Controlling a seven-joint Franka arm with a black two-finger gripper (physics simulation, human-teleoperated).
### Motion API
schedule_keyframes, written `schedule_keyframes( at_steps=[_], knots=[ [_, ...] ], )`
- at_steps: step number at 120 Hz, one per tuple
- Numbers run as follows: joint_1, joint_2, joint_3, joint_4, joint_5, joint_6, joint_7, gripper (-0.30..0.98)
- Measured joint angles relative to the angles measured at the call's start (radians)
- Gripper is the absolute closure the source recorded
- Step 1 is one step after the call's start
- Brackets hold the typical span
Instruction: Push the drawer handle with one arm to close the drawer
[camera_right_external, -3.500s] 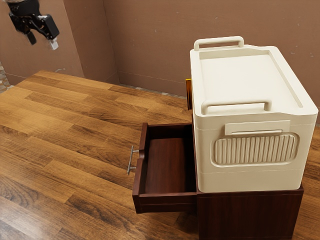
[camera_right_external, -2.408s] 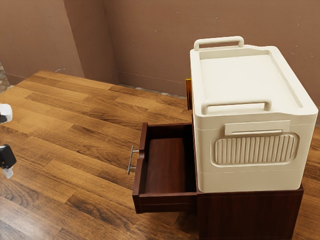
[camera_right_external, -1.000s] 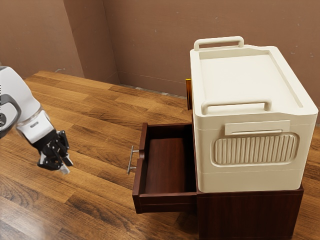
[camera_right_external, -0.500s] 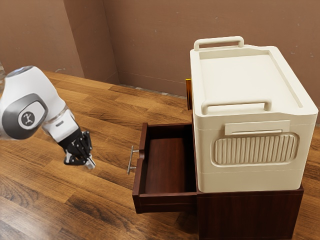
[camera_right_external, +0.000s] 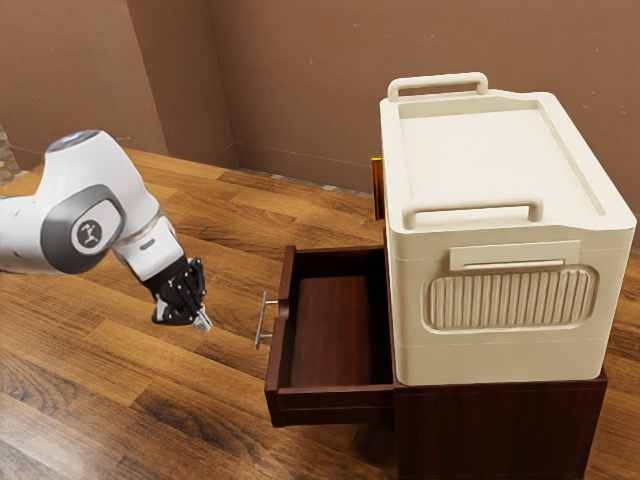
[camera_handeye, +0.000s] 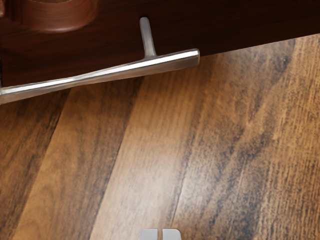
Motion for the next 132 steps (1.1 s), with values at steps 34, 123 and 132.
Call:
schedule_keyframes(
  at_steps=[34, 123, 132],
  knots=[
    [0.000, 0.071, -0.057, 0.053, -0.026, 0.008, -0.002, 0.79],
    [-0.113, 0.251, -0.064, 0.217, -0.073, 0.039, -0.012, 0.78],
    [-0.129, 0.281, -0.063, 0.250, -0.077, 0.039, -0.014, 0.78]
  ],
)
